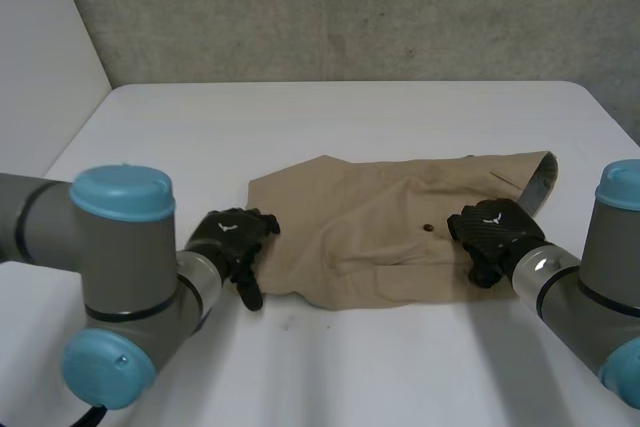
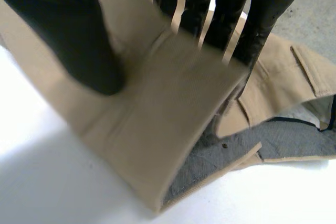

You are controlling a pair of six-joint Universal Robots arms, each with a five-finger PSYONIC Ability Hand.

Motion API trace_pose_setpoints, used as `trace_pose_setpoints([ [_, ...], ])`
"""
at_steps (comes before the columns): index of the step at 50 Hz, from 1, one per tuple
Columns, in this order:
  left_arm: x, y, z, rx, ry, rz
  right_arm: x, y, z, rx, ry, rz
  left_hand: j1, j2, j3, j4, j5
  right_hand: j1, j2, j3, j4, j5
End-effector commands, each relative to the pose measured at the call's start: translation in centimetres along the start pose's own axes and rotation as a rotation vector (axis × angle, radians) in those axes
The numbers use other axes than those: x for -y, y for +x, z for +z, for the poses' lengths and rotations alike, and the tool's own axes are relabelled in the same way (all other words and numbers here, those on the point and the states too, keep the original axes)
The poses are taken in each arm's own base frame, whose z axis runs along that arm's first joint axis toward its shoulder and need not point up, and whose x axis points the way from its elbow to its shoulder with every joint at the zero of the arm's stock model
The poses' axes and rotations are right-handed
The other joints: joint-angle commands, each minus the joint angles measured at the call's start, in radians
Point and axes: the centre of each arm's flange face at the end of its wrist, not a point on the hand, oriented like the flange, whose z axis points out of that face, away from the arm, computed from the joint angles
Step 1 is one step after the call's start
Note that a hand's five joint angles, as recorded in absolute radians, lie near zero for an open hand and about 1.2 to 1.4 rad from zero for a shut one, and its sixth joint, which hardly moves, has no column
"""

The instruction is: Fold the shorts.

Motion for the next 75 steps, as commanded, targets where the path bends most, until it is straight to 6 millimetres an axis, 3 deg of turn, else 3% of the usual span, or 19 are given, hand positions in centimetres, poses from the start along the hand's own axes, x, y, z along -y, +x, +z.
trace_pose_setpoints([
  [1,-0.7,1.5,0.9,-0.019,0.031,0.03,0.1,-0.1,0.2,0.008,0.019,-0.015,0.068,0.068,0.071,0.065,0.064,0.553,0.399,0.405,0.42,0.452],
  [5,-0.5,1.3,1.9,0.023,0.069,0.041,0.3,-0.1,0.1,0.01,0.023,-0.017,0.249,0.25,0.253,0.247,0.246,0.553,0.399,0.405,0.42,0.452],
  [9,0.3,0.7,2.7,0.097,0.115,0.052,1.0,0.3,-0.2,-0.006,0.046,-0.019,0.874,0.874,0.877,0.872,0.87,0.553,0.399,0.405,0.42,0.452],
  [10,1.0,0.4,2.7,0.129,0.141,0.059,2.0,0.8,-0.7,-0.023,0.079,-0.027,1.085,1.085,1.088,1.082,1.081,0.553,0.399,0.405,0.42,0.452],
  [13,2.0,0.1,2.4,0.169,0.17,0.082,5.0,2.1,-2.0,-0.079,0.18,-0.049,1.095,1.096,1.098,1.093,1.091,0.553,0.399,0.405,0.42,0.452],
  [16,6.0,-0.7,0.0,0.213,0.29,0.095,7.8,3.5,-3.2,-0.13,0.272,-0.067,1.095,1.096,1.098,1.093,1.091,0.553,0.399,0.405,0.42,0.452],
  [21,13.6,-1.8,-5.9,0.268,0.576,0.084,15.2,6.4,-7.6,-0.261,0.525,-0.113,1.095,1.096,1.098,1.093,1.091,0.553,0.399,0.405,0.42,0.452],
  [22,16.3,-2.2,-8.5,0.289,0.687,0.082,16.2,6.8,-8.3,-0.279,0.561,-0.117,1.095,1.096,1.098,1.093,1.091,0.553,0.399,0.405,0.42,0.452],
  [26,21.6,-3.0,-15.3,0.339,0.924,0.083,20.3,8.1,-12.0,-0.345,0.708,-0.145,1.095,1.096,1.098,1.093,1.091,0.553,0.399,0.405,0.42,0.452],
  [30,24.7,-3.5,-20.3,0.364,1.068,0.08,23.2,8.6,-16.1,-0.375,0.804,-0.165,1.095,1.096,1.098,1.093,1.091,0.553,0.399,0.405,0.42,0.452],
  [34,25.8,-3.3,-23.7,0.345,1.111,0.078,24.6,8.8,-19.2,-0.392,0.848,-0.167,1.095,1.096,1.098,1.093,1.091,0.553,0.399,0.405,0.42,0.452],
  [41,26.1,-2.8,-25.4,0.306,1.095,0.095,25.4,8.9,-21.0,-0.401,0.864,-0.168,1.095,1.096,1.098,1.093,1.091,0.553,0.399,0.405,0.42,0.452],
  [48,25.7,-2.6,-22.9,0.299,1.034,0.113,24.8,8.8,-19.7,-0.379,0.826,-0.159,1.095,1.096,1.098,1.093,1.091,0.553,0.399,0.405,0.42,0.452],
  [60,25.1,-3.9,-9.3,0.39,0.836,0.261,23.1,6.6,-5.7,-0.211,0.65,-0.128,1.095,1.096,1.098,1.093,1.091,0.553,0.399,0.405,0.42,0.452],
  [67,25.9,-7.8,0.5,0.538,0.87,0.311,24.5,7.1,2.2,-0.289,0.797,-0.151,1.095,1.096,1.098,1.093,1.091,0.553,0.399,0.405,0.42,0.452],
  [68,25.7,-8.0,1.5,0.545,0.87,0.316,24.4,7.3,4.0,-0.319,0.836,-0.151,1.095,1.096,1.098,1.093,1.091,0.278,0.124,0.13,0.145,0.177],
  [70,24.8,-8.4,4.3,0.565,0.861,0.328,24.0,7.0,5.9,-0.326,0.857,-0.159,0.778,0.778,0.781,0.776,0.774,-0.669,-0.823,-0.817,-0.802,-0.77],
  [72,24.2,-8.6,5.7,0.578,0.841,0.342,22.6,6.6,8.1,-0.32,0.827,-0.168,0.034,0.034,0.037,0.031,0.03,-0.669,-0.823,-0.817,-0.802,-0.77],
  [75,23.0,-8.2,7.1,0.59,0.799,0.367,21.3,5.9,9.1,-0.292,0.773,-0.168,-0.127,-0.126,-0.123,-0.129,-0.13,-0.669,-0.823,-0.817,-0.802,-0.77],
])
